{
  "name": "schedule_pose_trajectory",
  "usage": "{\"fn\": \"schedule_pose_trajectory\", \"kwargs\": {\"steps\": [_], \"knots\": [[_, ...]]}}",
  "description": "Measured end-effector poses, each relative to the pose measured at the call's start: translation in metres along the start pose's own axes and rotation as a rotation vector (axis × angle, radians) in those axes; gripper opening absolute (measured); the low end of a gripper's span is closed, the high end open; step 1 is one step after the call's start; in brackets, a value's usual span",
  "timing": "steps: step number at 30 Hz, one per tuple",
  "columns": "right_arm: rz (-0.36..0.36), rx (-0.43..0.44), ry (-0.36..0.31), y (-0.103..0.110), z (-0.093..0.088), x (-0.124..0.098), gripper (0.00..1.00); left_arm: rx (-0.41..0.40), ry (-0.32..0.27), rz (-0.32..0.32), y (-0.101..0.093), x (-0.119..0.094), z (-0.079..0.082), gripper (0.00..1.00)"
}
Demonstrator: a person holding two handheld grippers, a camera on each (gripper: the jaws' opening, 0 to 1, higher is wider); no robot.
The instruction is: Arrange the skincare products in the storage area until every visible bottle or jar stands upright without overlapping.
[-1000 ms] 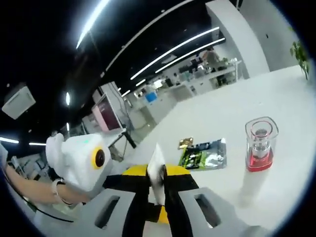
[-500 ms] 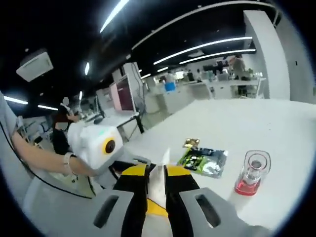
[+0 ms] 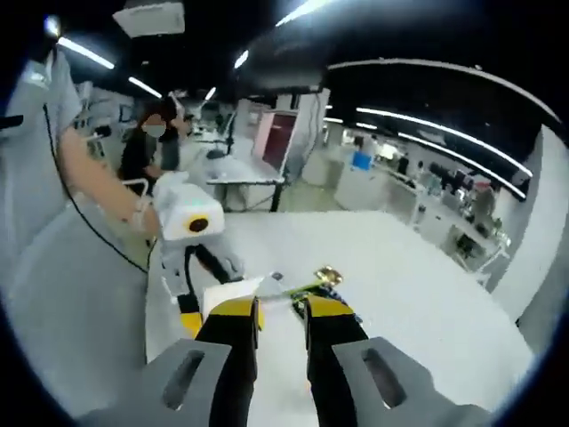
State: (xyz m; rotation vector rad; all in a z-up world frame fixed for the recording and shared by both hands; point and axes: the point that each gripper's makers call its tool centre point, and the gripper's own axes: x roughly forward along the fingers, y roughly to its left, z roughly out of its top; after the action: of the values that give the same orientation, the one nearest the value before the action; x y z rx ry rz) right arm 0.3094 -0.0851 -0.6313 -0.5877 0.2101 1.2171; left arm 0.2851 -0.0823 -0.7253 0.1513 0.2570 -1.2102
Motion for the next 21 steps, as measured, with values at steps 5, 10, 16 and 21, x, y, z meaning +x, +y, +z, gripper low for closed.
{"fn": "schedule_pose_trajectory", "kwargs": {"steps": [5, 10, 16, 21], "knots": [[0.156, -0.136, 0.017, 0.018, 0.008, 0.007, 0.27, -0.006, -0.038, -0.071, -0.016, -0.001, 0.003, 0.33], [0.272, -0.309, 0.064, 0.032, 0.013, 0.017, 0.28, 0.005, -0.042, -0.142, -0.026, -0.002, 0.003, 0.33], [0.429, -0.463, 0.103, 0.05, 0.014, 0.026, 0.26, -0.005, -0.061, -0.183, -0.03, -0.004, 0.002, 0.33], [0.527, -0.515, 0.114, 0.066, 0.015, 0.031, 0.21, -0.012, -0.074, -0.217, -0.035, -0.009, 0.002, 0.33]]}}
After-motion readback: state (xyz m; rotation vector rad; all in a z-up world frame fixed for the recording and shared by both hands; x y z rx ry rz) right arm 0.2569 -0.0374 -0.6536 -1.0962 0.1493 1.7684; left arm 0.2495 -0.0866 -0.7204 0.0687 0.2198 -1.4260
